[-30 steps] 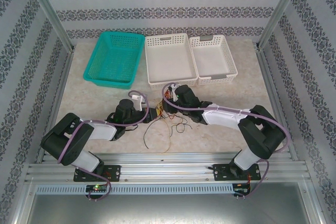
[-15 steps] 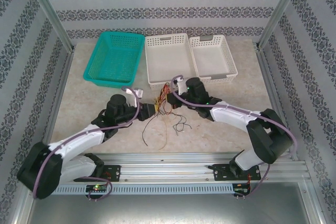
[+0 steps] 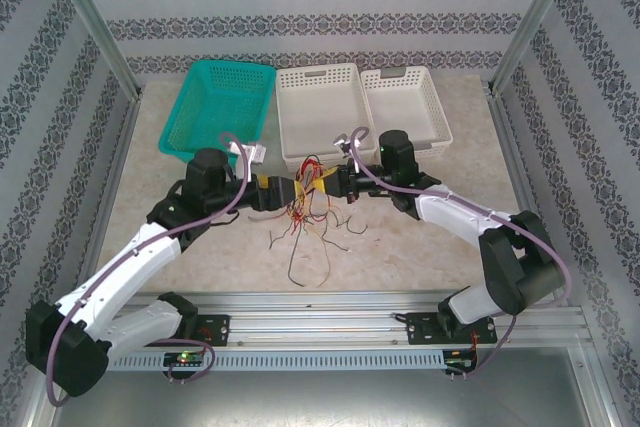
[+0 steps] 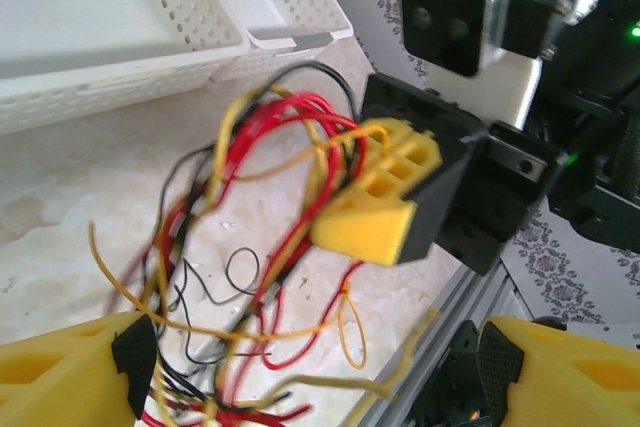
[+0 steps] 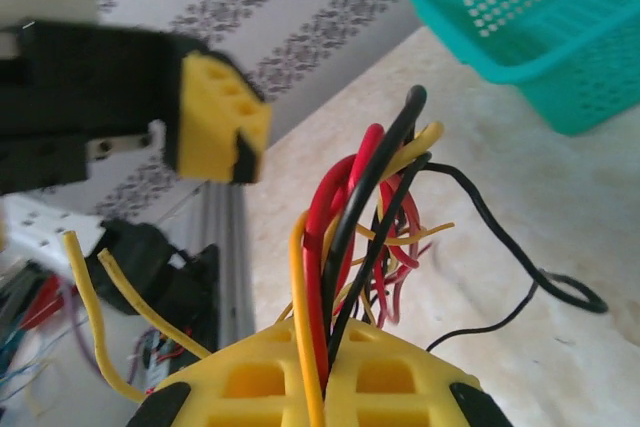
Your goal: Untangle the cables
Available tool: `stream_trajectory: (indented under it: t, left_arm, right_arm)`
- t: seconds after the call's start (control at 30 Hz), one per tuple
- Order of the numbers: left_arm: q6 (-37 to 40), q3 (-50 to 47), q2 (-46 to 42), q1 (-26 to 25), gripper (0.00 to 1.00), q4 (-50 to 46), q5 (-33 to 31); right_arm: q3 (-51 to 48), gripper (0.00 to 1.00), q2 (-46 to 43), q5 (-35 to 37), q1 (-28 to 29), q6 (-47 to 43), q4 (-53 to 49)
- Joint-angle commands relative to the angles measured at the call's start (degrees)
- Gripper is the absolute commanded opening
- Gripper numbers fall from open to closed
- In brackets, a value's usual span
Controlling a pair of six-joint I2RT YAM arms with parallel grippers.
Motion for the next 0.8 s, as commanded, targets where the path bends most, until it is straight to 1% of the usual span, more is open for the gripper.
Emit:
stream_trajectory:
  t: [0.0,0.07,0.13,0.2,0.27,0.37,0.5,0.63,0.73,0.77]
  left_arm:
    - [7.0,4.2,1.2,3.8,0.84,-11.1,4.6]
    - [8.3,4.2,1.1,6.0,0.83,-11.8,7.3]
    - [8.3,3.2,1.1,6.3,0.82,-10.5,9.6]
    - [6.1,0.6,1.1,6.3,0.80,-5.7,13.7]
    - [4.4,-1.1,1.6,6.4,0.80,-1.6,15.7]
    - [2.9,-1.2,3.2,6.3,0.78,2.0,19.1]
    - [-3.3,-4.0,5.3,6.3,0.77,11.7,24.9]
    - [-6.4,-5.0,6.7,6.1,0.77,17.1,26.8]
    - [-7.5,-4.9,7.5,5.8,0.77,19.3,26.9]
    - [-7.4,-4.6,7.8,5.7,0.75,19.5,27.0]
  right_arm:
    - [1.7,0.00,-2.3,-9.4,-0.7,-1.8,2.7]
    - [1.9,0.00,-2.2,-10.8,-0.8,-1.4,3.2]
    - [2.1,0.00,-2.0,-12.7,-0.7,-0.8,4.0]
    - [2.4,0.00,-2.0,-13.3,-0.5,0.0,4.8]
    - [3.0,0.00,-2.2,-14.2,-0.2,0.2,4.8]
    - [3.3,0.00,-2.8,-15.1,0.4,0.4,5.0]
    - [3.8,0.00,-3.1,-15.5,1.1,0.7,5.1]
    - [4.8,0.00,-2.8,-16.6,2.6,0.8,4.8]
    - [5.5,0.00,-2.3,-16.9,3.4,0.9,4.7]
    - [5.8,0.00,-2.1,-17.2,3.6,1.1,4.8]
